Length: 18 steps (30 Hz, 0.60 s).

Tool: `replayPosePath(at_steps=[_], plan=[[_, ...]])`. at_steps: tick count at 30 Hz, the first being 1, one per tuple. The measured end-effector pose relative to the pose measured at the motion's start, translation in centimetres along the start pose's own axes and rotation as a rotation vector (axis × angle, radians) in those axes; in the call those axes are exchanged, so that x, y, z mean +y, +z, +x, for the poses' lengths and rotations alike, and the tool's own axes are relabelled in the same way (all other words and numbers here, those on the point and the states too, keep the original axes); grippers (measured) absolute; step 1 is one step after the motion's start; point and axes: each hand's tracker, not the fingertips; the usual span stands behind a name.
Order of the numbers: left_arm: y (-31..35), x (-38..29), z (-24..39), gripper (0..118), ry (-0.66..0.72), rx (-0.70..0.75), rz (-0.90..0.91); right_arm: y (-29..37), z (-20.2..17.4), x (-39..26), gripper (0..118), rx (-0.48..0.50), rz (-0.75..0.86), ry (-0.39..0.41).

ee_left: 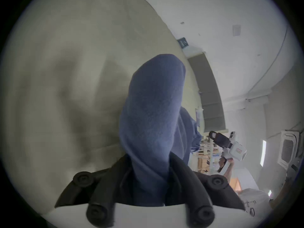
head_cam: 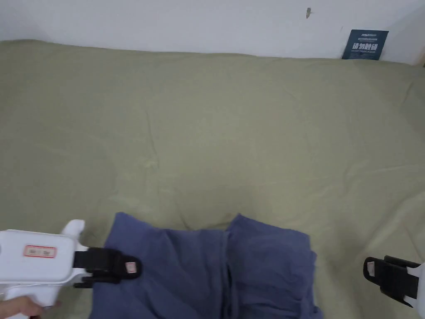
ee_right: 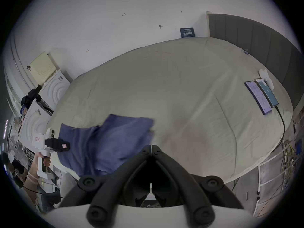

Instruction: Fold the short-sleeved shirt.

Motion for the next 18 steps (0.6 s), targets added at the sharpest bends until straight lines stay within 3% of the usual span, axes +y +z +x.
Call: replayPosePath(at_steps=[4,9,13,18], plan=[[4.9,-0.1,-2.8,13,0.06,0.092,0.046,-0.3,-0.3,-0.1,0,-0.013,-0.015,0.003],[8.0,-0.8,-0.5,13,0.046,0.178,0.08,-0.5,-0.3,-0.3,0,-0.007,-0.024,0.002],[8.1,0.1,2.7,13,-0.002,0.255,0.092,-0.5,-0.3,-0.2,0,-0.001,-0.026,0.004],[6.4,-1.0,13.9,13,-0.015,0.232,0.13,-0.3,-0.1,0.0,0,0.017,-0.009,-0.002]])
